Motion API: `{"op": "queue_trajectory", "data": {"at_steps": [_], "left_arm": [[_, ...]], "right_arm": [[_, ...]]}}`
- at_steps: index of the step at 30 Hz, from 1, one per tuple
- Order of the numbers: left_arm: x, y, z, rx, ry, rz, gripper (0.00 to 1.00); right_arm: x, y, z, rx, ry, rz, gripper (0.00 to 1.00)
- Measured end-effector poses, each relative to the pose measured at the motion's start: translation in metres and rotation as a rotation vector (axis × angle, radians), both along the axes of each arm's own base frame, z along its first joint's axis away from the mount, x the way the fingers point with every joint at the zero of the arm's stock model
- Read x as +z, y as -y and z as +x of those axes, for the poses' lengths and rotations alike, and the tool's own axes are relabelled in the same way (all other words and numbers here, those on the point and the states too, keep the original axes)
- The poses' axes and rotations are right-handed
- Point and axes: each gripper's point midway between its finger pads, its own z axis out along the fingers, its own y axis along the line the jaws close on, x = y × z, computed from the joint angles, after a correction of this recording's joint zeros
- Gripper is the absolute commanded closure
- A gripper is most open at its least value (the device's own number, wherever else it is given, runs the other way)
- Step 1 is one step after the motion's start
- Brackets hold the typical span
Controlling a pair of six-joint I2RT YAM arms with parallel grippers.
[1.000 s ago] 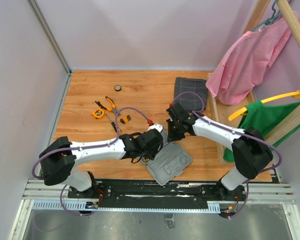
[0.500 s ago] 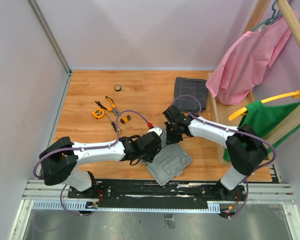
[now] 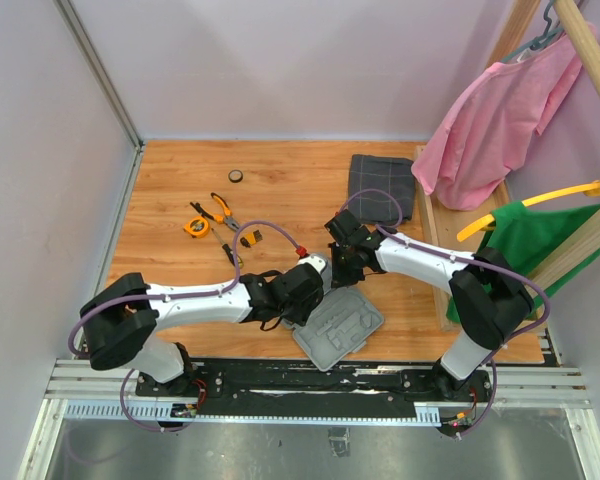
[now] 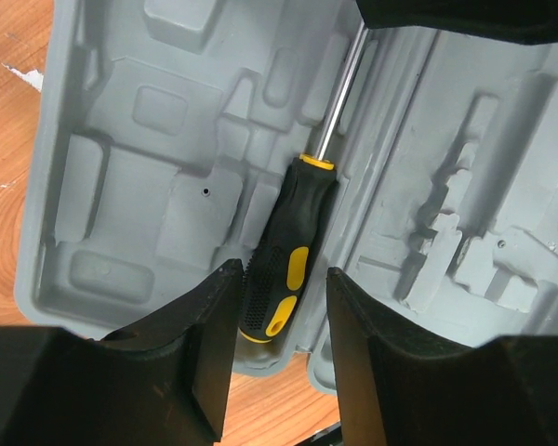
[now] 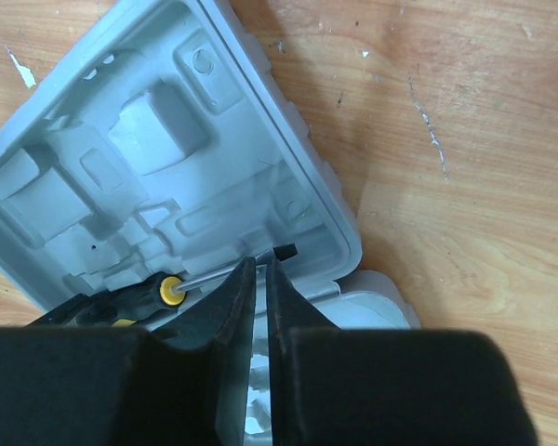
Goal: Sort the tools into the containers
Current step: Adjust the screwdriver in the storage box.
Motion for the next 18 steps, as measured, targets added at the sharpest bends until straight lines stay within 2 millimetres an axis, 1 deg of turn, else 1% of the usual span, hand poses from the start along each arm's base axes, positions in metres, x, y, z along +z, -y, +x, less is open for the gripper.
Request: {"op": "queue_trajectory", "data": {"at_steps": [9,18], "left_arm": [[-0.0021,0.0007,-0.0018,-0.006,-0.011,0.001,0.57],[-0.0044,0.0021,-0.0017,-0.008,-0.014,0.001,0.67]], "right_arm": [[0.0004,-0.0009,0.0012,0.000,0.005,0.004,0.90],[0.0009,-0.0016,0.0022,-0.001,0.009,0.007,0.90]]}}
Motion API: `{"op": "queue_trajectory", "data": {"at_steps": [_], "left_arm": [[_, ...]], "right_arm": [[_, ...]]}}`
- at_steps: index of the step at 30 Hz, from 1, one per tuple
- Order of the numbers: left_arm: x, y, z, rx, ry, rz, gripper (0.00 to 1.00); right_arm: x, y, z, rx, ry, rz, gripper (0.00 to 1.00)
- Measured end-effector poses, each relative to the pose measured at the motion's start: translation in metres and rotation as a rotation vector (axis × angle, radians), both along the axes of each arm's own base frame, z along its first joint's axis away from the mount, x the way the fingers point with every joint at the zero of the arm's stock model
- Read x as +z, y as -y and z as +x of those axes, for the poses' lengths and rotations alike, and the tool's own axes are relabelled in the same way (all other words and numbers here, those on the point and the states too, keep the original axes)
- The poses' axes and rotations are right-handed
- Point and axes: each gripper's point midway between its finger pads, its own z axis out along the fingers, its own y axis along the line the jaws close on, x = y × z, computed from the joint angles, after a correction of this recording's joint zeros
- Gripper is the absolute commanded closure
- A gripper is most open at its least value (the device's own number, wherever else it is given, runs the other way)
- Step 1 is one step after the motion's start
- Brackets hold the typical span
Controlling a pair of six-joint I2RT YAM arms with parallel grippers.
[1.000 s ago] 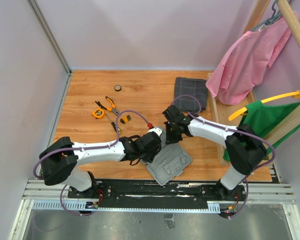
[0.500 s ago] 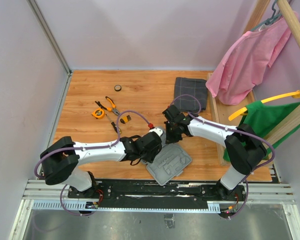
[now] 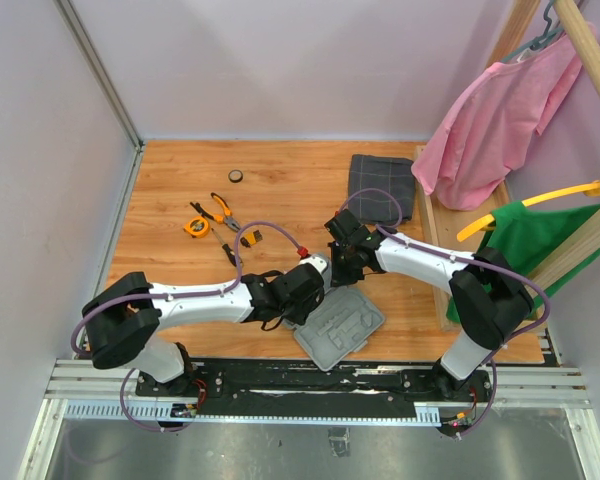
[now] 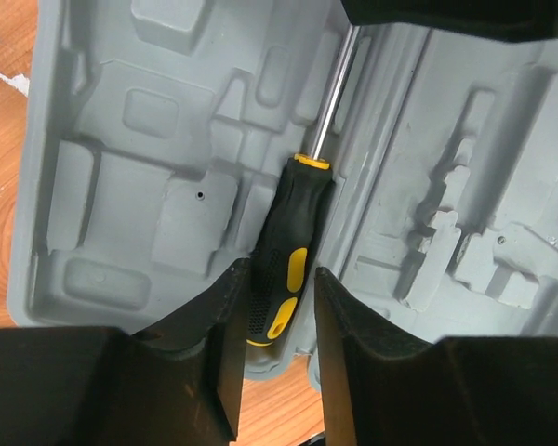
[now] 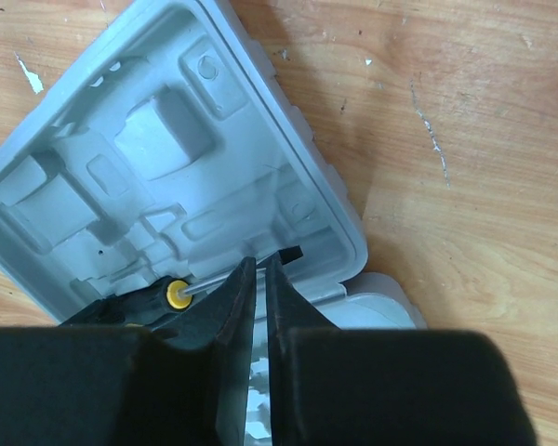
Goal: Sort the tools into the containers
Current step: Adjust the screwdriver in the storage box.
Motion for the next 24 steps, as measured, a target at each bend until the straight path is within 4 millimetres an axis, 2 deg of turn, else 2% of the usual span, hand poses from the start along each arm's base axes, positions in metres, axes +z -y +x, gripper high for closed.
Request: {"op": "queue_trajectory", "data": {"at_steps": [8,19,24], "left_arm": [[0.0008,0.0034,0.0019,-0.002,0.007,-0.013,0.76],[0.0016,0.0043,0.0022,-0.003,0.008,-0.015,0.78],[0.0038,0.0062,0.0035,-0.002,0.012,-0.021,0.78]], "right_arm": [[0.0048,-0.0008,0.0015,-0.001,0.014,0.010,0.90],[0.0064,0.0004,0.0021,-0.005,0.020,0.006,0.90],[0.0011,0.0008,0.0017,-0.004,0.009,-0.004,0.91]]}}
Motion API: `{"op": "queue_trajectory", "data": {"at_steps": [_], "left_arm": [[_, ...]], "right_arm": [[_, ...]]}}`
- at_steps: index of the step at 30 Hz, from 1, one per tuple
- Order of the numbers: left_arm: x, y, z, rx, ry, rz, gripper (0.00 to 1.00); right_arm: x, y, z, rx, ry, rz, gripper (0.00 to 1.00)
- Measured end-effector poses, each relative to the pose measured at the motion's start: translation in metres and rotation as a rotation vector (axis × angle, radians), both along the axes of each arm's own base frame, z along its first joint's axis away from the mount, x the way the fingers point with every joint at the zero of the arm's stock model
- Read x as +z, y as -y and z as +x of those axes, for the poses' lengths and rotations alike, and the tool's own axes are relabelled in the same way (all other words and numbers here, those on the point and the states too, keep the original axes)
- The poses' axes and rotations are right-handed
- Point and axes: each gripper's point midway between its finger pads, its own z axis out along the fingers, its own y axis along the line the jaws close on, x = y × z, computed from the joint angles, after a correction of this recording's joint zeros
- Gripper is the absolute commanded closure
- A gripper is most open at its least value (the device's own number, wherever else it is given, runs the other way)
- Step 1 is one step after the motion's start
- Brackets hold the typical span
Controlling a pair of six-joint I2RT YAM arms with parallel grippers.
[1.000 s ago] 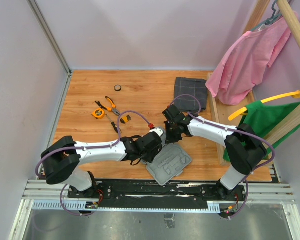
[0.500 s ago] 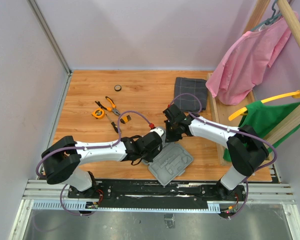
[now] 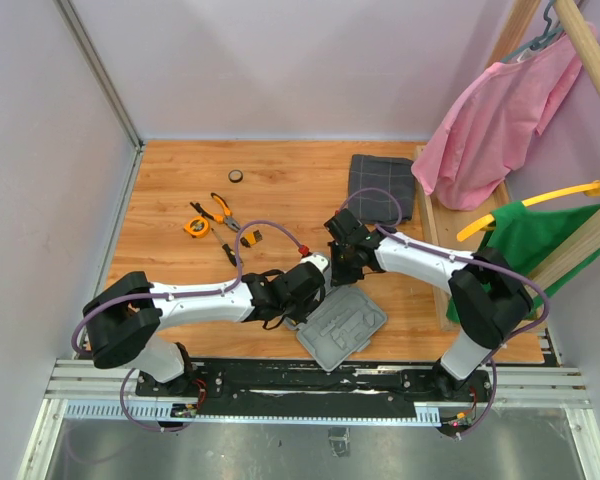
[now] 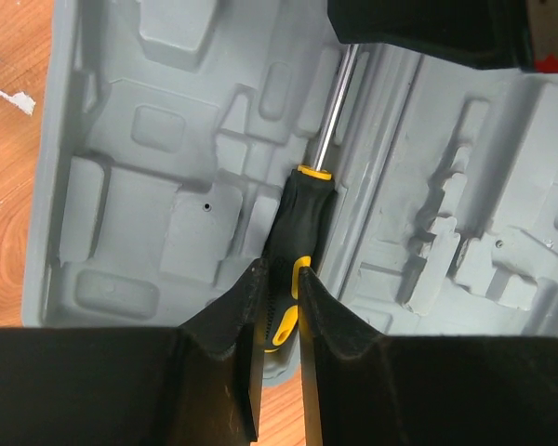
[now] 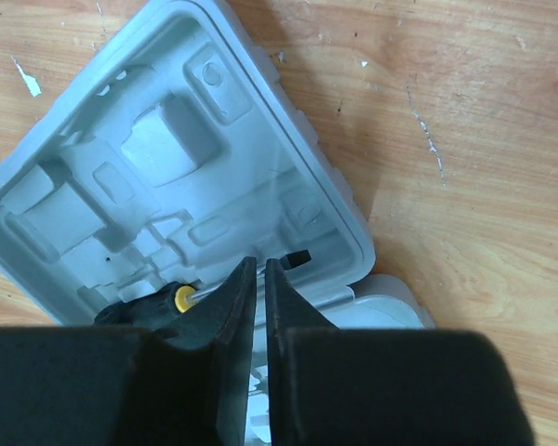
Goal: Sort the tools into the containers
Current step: Adjust the screwdriver in the storage box.
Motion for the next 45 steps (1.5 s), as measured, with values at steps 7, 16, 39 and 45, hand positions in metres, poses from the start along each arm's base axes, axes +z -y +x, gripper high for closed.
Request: {"op": "queue_trajectory", "data": {"at_steps": [7,16,39,45], "left_arm": [[0.000,0.001,0.000,-0.001,0.001,-0.002,0.79],[-0.001,0.004,0.000,-0.011,-0.003,-0.012,0.79],[-0.007,0.022,0.007,0.046,-0.029,-0.051,0.81],[-0.006,0.037,0.019,0.134,-0.063,-0.130,0.86]], "right_arm": [[-0.004,-0.004,0.005,-0.003,0.000,-0.006,0.91],[-0.013,-0.002,0.006,-0.009,-0.010,-0.027,0.90],[0.024,0.008,0.005,-0.027,0.091,0.021,0.89],[0.024,0.014,0.003,-0.038,0.092,0.002,0.88]]}}
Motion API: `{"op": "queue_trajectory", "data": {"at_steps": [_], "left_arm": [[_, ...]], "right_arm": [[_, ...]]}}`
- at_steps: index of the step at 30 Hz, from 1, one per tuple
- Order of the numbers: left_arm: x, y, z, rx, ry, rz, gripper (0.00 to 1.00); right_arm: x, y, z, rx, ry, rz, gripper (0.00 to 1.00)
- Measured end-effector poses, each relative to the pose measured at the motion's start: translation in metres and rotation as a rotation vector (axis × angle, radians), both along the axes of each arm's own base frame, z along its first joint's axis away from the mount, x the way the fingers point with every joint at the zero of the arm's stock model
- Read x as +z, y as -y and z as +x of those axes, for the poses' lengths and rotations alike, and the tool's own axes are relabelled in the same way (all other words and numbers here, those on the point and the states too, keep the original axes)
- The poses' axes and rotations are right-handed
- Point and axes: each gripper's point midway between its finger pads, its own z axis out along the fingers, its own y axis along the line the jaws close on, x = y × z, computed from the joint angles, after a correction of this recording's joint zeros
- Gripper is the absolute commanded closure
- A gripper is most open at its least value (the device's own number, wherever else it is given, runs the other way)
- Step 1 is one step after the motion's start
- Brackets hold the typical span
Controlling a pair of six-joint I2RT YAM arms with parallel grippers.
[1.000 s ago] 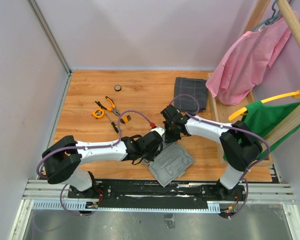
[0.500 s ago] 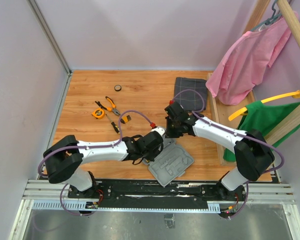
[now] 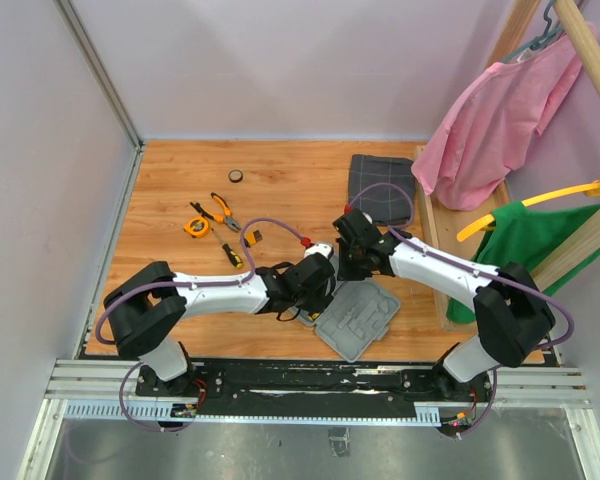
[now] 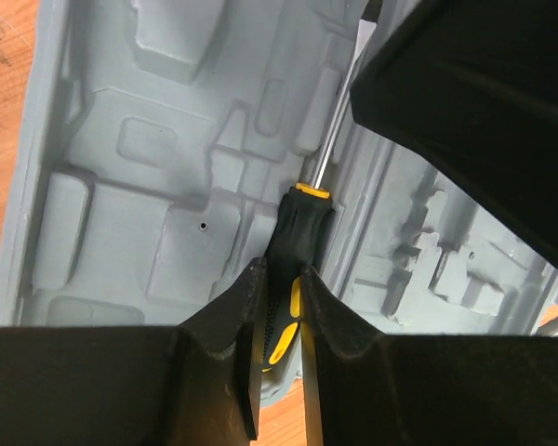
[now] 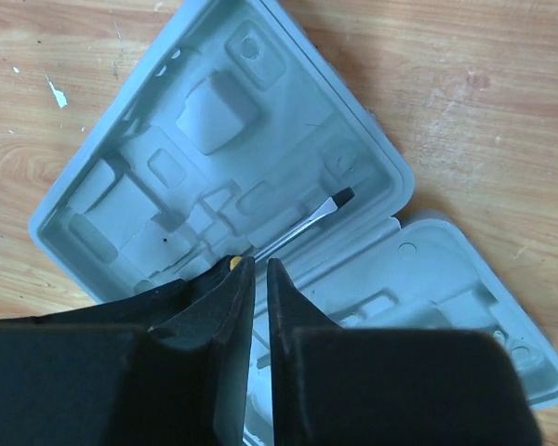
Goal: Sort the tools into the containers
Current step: Adjust the screwdriver in the storage box.
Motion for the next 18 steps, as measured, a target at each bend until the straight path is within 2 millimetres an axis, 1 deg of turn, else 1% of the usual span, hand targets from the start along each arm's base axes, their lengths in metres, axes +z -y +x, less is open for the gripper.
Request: {"op": "queue_trajectory", "data": {"at_steps": [5,8,11,18], "left_arm": [[0.0009,0.0011,0.0030,0.083,-0.038,-0.051,0.86],[0.0001,-0.0021,0.0021,0.126,-0.051,-0.072,0.86],[0.0005,-0.0043,0.0016,0.162,-0.054,-0.100,0.84],[0.0037,-0.0075,0.0009,0.157,-0.036,-0.119,0.79]], "right_arm": [[0.0042,0.0042,0.0027,-0.023,0.017,-0.006,0.87],[0.0041,0.0054,0.0032,-0.030,0.019,-0.010,0.87],[0.0042,0.0058,0.0037,-0.032,0.018,-0.011,0.87],[0.0020,0.0073,0.0042,-0.043,0.009,-0.016,0.87]]}}
